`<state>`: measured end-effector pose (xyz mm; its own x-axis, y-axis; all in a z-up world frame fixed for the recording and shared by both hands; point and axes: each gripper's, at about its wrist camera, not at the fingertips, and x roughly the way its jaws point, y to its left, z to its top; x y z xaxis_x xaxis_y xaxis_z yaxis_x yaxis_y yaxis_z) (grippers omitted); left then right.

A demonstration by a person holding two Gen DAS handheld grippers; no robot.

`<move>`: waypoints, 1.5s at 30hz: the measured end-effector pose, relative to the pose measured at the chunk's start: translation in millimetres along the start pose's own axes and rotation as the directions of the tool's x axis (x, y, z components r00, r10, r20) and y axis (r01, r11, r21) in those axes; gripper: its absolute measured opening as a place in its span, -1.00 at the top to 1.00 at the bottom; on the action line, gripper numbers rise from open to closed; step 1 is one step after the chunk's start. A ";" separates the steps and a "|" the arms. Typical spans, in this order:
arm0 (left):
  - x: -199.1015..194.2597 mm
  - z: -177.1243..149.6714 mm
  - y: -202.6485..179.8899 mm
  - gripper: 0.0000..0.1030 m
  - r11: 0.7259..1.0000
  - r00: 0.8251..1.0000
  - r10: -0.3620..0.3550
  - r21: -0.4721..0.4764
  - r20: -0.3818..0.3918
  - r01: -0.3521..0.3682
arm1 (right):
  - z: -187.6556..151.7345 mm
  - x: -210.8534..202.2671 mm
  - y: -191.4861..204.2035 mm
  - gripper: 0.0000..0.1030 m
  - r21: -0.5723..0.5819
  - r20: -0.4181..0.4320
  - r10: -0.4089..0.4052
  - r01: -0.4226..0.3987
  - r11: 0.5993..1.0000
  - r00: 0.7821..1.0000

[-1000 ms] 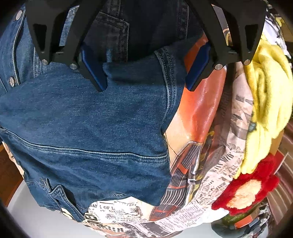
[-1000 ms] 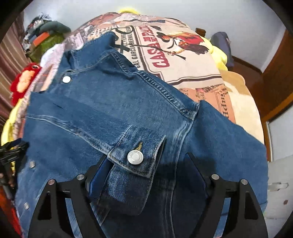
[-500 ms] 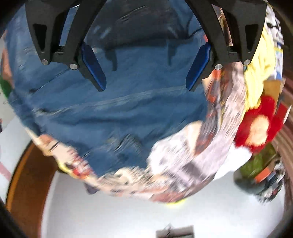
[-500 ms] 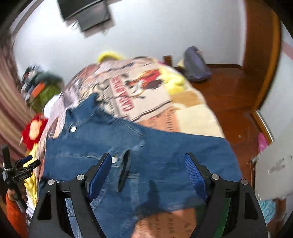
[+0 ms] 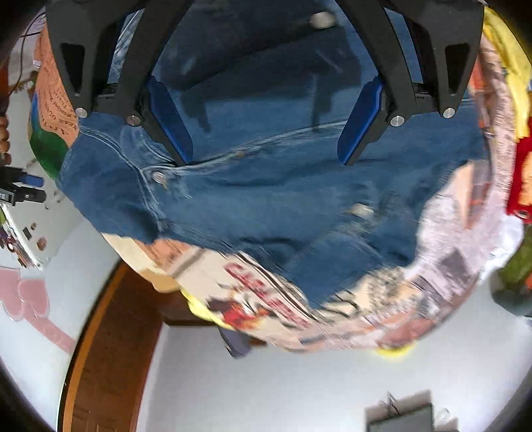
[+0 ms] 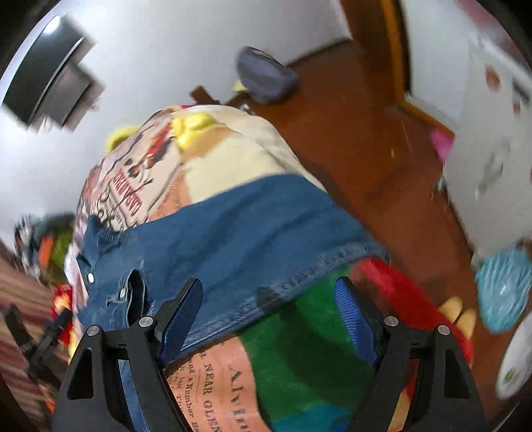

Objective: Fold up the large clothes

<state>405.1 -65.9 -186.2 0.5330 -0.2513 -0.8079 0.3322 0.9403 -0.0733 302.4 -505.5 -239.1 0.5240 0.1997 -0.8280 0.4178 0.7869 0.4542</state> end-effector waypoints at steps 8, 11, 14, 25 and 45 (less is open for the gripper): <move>49.4 -1.1 -22.4 -0.73 0.999 0.993 -0.036 -0.017 -0.114 0.035 | 10.5 27.6 -35.0 -0.55 0.150 -0.007 0.064 -0.063 0.987 0.998; 61.7 -3.7 -26.2 -0.73 1.000 0.990 -0.026 -0.008 -0.138 0.025 | 14.2 41.9 -33.3 -0.55 0.170 -0.011 0.053 -0.051 0.984 0.999; 68.9 -6.8 -29.3 -0.73 1.000 0.989 -0.014 -0.009 -0.149 0.013 | 17.6 55.1 -37.0 -0.55 0.211 -0.003 0.039 -0.037 0.977 0.999; 53.3 -7.9 -27.5 -0.73 0.999 0.991 -0.033 -0.007 -0.126 0.033 | 28.6 62.0 -33.8 0.55 0.207 0.037 -0.063 0.054 0.977 0.997; -52.8 -18.1 21.4 -0.73 1.000 0.995 0.011 -0.028 0.098 -0.009 | 20.1 -35.7 207.1 0.71 -0.264 0.135 0.313 -0.270 0.926 0.940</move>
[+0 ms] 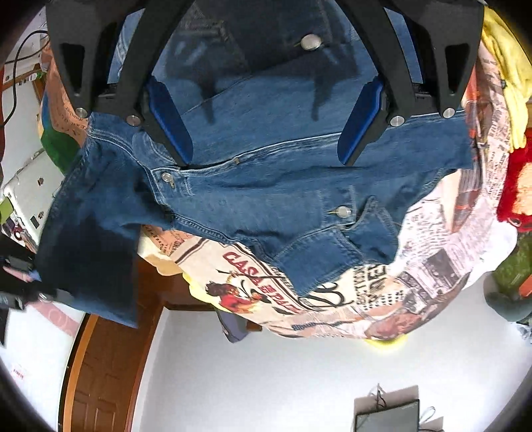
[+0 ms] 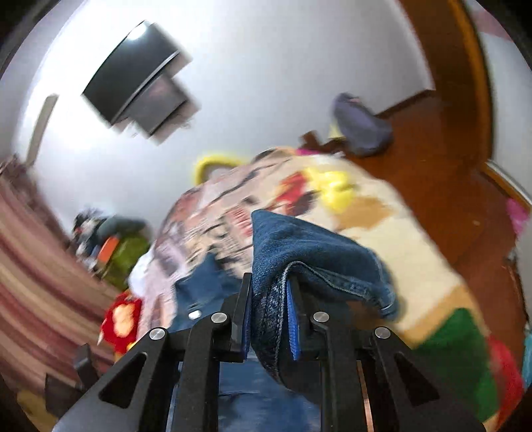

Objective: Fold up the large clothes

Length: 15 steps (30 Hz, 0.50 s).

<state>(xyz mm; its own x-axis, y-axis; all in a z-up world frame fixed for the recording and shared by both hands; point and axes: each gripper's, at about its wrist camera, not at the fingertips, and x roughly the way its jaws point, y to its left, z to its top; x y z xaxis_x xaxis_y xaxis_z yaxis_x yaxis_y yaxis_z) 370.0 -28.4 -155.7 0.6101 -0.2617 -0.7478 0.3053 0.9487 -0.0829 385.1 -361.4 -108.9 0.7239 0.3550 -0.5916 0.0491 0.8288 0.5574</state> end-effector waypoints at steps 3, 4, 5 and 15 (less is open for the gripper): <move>-12.3 -6.9 9.7 -0.73 1.000 1.000 0.012 -0.011 0.016 -0.012 | -12.8 36.1 41.2 0.71 -0.064 -0.079 0.031 -0.036 0.997 0.996; -14.9 -8.9 12.3 -0.73 1.000 1.000 0.015 -0.015 0.018 -0.015 | -19.1 49.2 51.2 0.71 -0.073 -0.115 0.041 -0.050 0.996 0.992; -17.9 -11.2 15.6 -0.73 1.000 1.000 0.019 -0.020 0.021 -0.019 | -27.8 62.9 60.6 0.71 -0.079 -0.160 0.054 -0.067 0.995 0.986; -36.7 -31.4 40.8 -0.73 0.997 0.998 0.055 -0.058 0.021 -0.054 | -131.2 147.6 90.2 0.71 -0.238 -0.442 -0.063 -0.049 0.970 0.895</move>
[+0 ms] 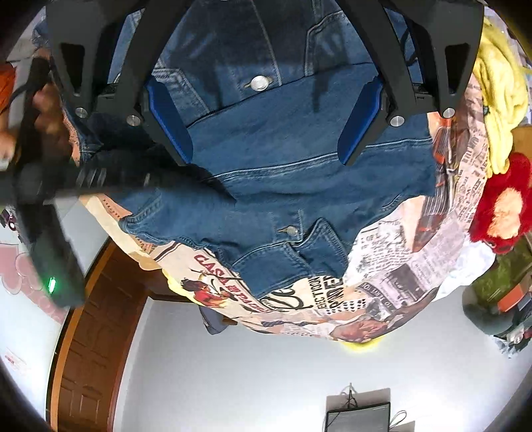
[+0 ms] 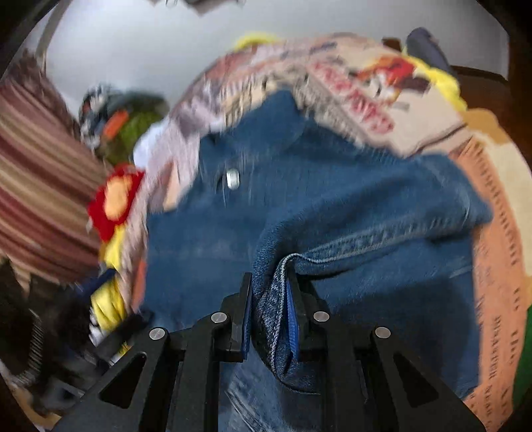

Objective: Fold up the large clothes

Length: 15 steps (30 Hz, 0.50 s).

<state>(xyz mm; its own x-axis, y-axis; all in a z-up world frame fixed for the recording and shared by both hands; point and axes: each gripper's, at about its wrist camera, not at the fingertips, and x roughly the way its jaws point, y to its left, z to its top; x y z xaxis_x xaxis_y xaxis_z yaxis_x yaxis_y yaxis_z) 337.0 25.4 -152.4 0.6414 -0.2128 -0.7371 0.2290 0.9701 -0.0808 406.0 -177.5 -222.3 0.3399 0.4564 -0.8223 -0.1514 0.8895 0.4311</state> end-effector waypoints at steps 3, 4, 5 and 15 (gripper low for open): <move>-0.2 -2.6 3.2 -0.73 1.000 1.000 0.005 -0.010 -0.006 -0.005 | -21.0 16.4 -2.6 0.70 -0.003 -0.035 -0.064 0.064 0.998 0.997; -0.2 -3.5 3.5 -0.73 1.000 1.000 0.005 -0.014 -0.009 -0.005 | -25.3 19.4 -3.9 0.70 0.006 -0.048 -0.074 0.074 0.997 0.996; -0.2 -4.0 3.8 -0.73 1.000 1.000 0.005 -0.017 -0.012 -0.005 | -30.3 21.7 -6.2 0.70 0.015 -0.061 -0.076 0.077 0.997 0.995; -6.5 -1.0 -16.3 -0.73 1.000 1.000 0.000 0.019 -0.012 0.000 | -53.2 -11.6 -7.2 0.70 -0.001 -0.124 -0.010 0.010 1.000 0.992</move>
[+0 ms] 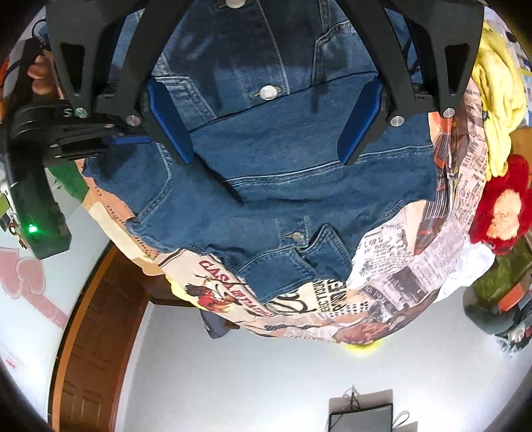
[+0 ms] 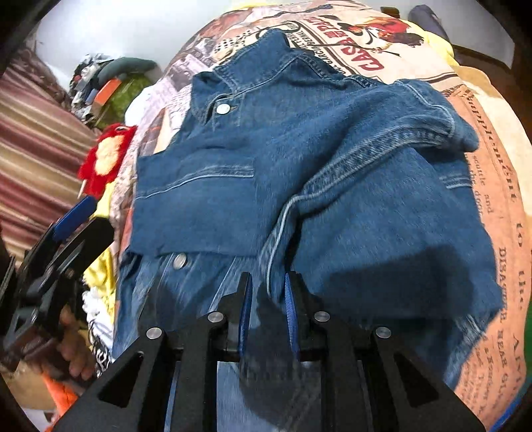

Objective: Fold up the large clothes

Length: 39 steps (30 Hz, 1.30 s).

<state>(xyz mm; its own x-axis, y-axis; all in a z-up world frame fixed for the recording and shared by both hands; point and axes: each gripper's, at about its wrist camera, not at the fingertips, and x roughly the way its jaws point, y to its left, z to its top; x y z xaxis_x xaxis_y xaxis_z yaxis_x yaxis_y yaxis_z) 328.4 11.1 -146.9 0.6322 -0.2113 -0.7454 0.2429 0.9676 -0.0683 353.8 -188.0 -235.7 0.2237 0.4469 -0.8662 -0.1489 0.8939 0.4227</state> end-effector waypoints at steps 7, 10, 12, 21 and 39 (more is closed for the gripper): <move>7.6 23.2 -36.5 -0.73 0.996 1.000 0.001 0.094 0.009 -0.002 | 3.7 -63.8 -20.3 0.70 -0.022 0.156 -0.042 0.046 0.999 0.987; 22.6 36.1 -54.3 -0.73 0.992 1.000 -0.021 0.121 -0.012 0.022 | 9.4 -92.8 -41.0 0.70 -0.005 0.241 -0.096 0.100 0.995 0.966; 37.5 44.3 -67.3 -0.73 0.989 0.998 -0.044 0.137 -0.041 0.050 | 10.2 -106.0 -53.9 0.70 0.005 0.281 -0.148 0.153 0.988 0.948; 122.1 62.0 -126.3 -0.65 0.973 0.972 -0.105 0.182 -0.212 0.145 | 9.8 -91.1 -122.0 0.70 0.108 0.227 -0.207 0.187 0.977 0.952; 119.8 72.0 -124.1 0.84 0.952 0.994 0.002 0.304 -0.108 0.032 | 2.8 -21.4 -128.3 0.70 0.096 0.110 -0.201 0.190 0.977 0.973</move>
<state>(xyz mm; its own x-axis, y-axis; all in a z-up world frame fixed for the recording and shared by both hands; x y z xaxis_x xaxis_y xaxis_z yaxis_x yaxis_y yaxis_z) 427.0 -144.2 -180.0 0.5492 -0.1936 -0.8130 0.4752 0.8726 0.1132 370.8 -312.2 -270.7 0.3538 0.2594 -0.8986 -0.0100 0.9618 0.2737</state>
